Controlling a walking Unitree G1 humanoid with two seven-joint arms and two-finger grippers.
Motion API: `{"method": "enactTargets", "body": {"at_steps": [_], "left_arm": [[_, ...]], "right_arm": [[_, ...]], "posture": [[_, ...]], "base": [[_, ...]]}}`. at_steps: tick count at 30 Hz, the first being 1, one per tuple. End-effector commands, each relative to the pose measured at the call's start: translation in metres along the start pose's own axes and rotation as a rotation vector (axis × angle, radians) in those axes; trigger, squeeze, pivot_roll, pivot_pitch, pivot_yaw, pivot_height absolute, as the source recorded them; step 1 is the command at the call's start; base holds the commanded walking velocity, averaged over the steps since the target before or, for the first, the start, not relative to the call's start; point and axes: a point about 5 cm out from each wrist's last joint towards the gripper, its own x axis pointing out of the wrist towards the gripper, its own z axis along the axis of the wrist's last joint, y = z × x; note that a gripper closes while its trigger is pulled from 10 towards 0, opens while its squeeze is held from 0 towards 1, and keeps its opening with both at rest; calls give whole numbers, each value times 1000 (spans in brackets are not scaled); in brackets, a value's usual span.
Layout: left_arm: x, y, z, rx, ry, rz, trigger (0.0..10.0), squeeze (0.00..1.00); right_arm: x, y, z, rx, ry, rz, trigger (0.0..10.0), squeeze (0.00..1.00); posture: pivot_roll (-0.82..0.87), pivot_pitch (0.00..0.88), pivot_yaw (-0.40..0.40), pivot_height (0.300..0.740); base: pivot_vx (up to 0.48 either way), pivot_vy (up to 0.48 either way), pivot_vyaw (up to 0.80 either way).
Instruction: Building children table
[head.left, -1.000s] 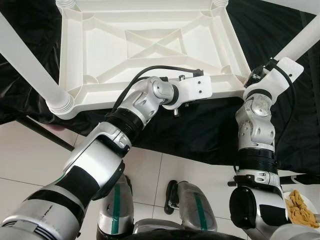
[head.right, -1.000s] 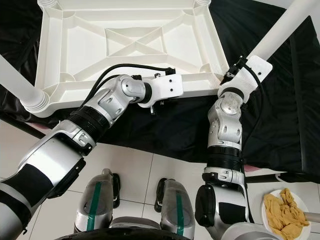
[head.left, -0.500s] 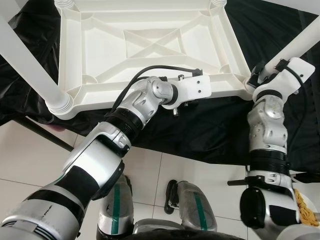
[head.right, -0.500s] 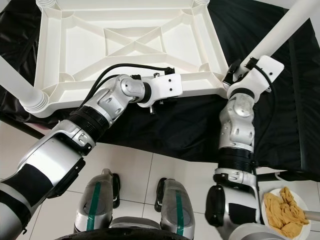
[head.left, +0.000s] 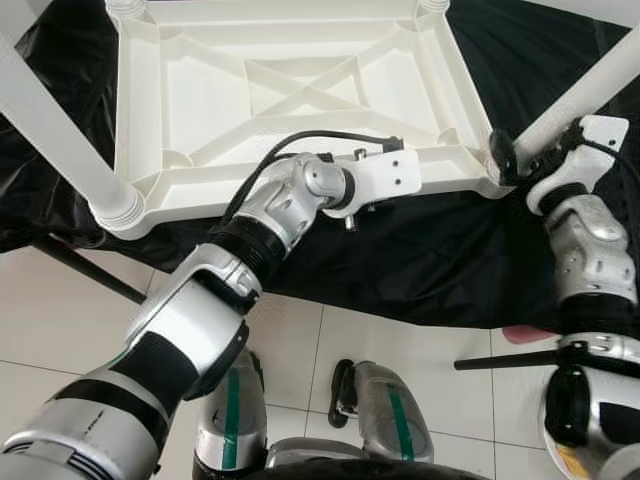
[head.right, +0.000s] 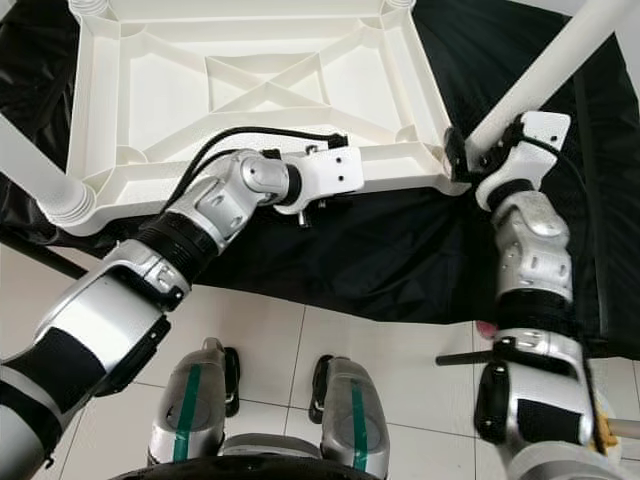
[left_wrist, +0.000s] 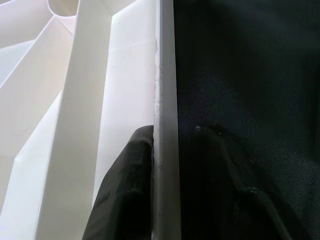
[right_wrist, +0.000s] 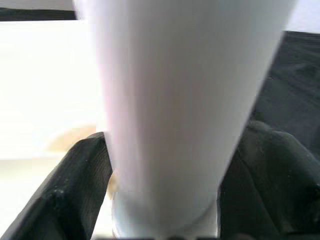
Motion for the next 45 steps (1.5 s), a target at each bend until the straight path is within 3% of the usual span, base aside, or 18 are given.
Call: {"method": "enactTargets", "body": {"at_steps": [1, 6, 13, 14, 16, 17, 20, 21, 33, 34, 41, 45], "left_arm": [[4, -10, -14, -34, 52, -41, 10000, 0], [4, -11, -14, -32, 52, -43, 10000, 0], [3, -11, -15, -29, 55, -44, 10000, 0], [3, -11, -15, -28, 56, -45, 10000, 0], [3, -11, -15, -27, 57, -45, 10000, 0], [3, -11, -15, -26, 57, -46, 10000, 0], [3, -11, -15, -26, 58, -46, 10000, 0], [3, -11, -15, -25, 58, -47, 10000, 0], [4, -13, -14, -20, 56, -54, 10000, 0], [4, -13, -14, -19, 55, -56, 10000, 0], [4, -14, -13, -23, 51, -56, 10000, 0], [4, -14, -14, -27, 50, -56, 10000, 0]], "right_arm": [[1, 3, -2, -1, 3, 85, 10000, 0], [4, 3, -2, 3, 6, 177, 10000, 0], [9, -3, 0, -4, -11, 172, 10000, 0], [9, -3, 1, -4, -17, 175, 6745, 0], [10, -4, 1, -4, -21, 178, 6745, 0], [9, -5, 0, -6, -18, 182, 3294, 0], [9, -5, 0, -8, -16, 188, 3294, 0], [9, -6, -2, -9, -7, 194, 0, 0], [3, -11, -11, 15, 19, 198, 0, 0], [6, -12, -13, 32, 34, 142, 10000, 0], [18, -6, -13, 73, 29, -20, 10000, 0], [20, -4, -10, 84, 4, -47, 10000, 0]], "posture": [[53, 37, -57, 740], [59, 31, -55, 740], [65, 27, -54, 740], [66, 25, -51, 740], [66, 25, -51, 740], [66, 24, -50, 740], [66, 24, -50, 740], [65, 23, -49, 740], [61, 22, -45, 740], [61, 22, -45, 740], [56, 36, -50, 740], [57, 38, -52, 740]], "base": [[0, 0, 0], [0, 0, 0], [0, 0, 0], [0, 0, 0], [0, 0, 0], [0, 0, 0], [0, 0, 0], [0, 0, 0], [0, 0, 0], [0, 0, 0], [0, 0, 0], [0, 0, 0]]}}
